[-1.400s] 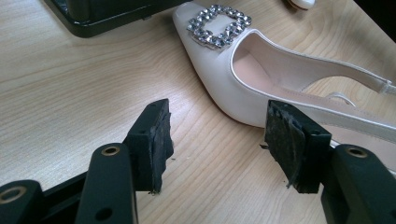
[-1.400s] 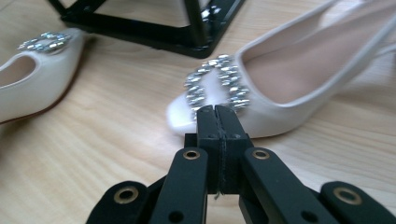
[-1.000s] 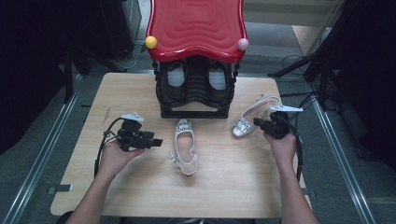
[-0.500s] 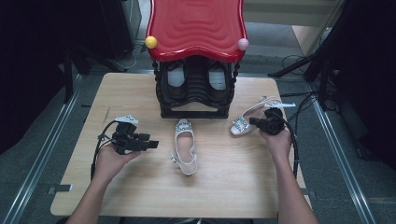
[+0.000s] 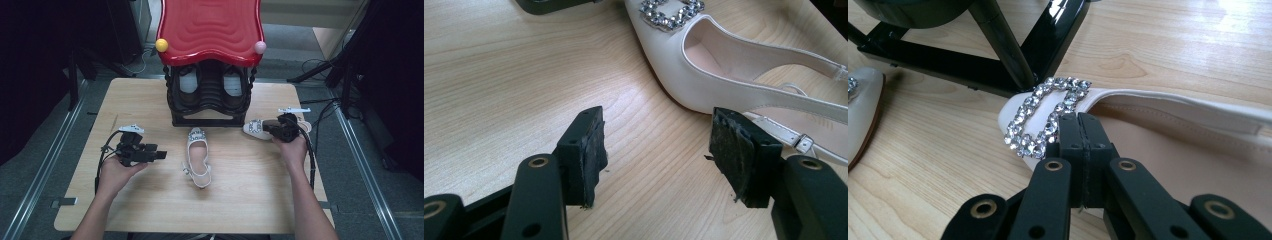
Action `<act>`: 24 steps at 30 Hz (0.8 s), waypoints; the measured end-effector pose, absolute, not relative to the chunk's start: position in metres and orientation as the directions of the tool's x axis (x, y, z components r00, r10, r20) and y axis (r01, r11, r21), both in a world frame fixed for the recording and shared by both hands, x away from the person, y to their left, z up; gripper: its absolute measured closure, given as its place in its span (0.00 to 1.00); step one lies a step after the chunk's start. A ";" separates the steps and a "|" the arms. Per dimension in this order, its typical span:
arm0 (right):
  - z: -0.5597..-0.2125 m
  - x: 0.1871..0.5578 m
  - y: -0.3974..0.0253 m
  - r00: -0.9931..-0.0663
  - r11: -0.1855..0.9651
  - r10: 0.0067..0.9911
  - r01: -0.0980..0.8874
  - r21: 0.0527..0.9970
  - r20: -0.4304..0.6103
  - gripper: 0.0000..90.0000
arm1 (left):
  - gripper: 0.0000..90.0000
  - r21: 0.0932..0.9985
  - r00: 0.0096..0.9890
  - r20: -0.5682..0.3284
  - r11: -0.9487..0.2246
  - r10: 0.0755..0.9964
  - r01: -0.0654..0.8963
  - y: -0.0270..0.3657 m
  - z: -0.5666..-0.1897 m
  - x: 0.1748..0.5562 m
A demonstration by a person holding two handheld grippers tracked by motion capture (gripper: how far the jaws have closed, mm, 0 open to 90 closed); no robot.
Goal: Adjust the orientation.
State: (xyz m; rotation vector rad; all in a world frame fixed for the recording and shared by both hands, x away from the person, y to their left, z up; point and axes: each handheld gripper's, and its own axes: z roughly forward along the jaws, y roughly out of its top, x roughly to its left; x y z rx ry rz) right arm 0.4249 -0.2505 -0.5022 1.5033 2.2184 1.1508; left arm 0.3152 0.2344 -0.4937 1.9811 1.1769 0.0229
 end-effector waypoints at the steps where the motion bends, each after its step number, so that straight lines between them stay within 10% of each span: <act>1: -0.502 0.425 -0.252 -0.452 0.167 0.861 0.685 0.709 0.234 1.00 | 0.44 0.647 0.565 -0.365 -0.235 0.740 0.725 0.234 -0.494 0.315; 24: -0.451 0.411 -0.322 -0.349 0.143 0.931 0.616 0.775 0.105 1.00 | 0.44 0.646 0.573 -0.357 -0.248 0.738 0.722 0.232 -0.494 0.315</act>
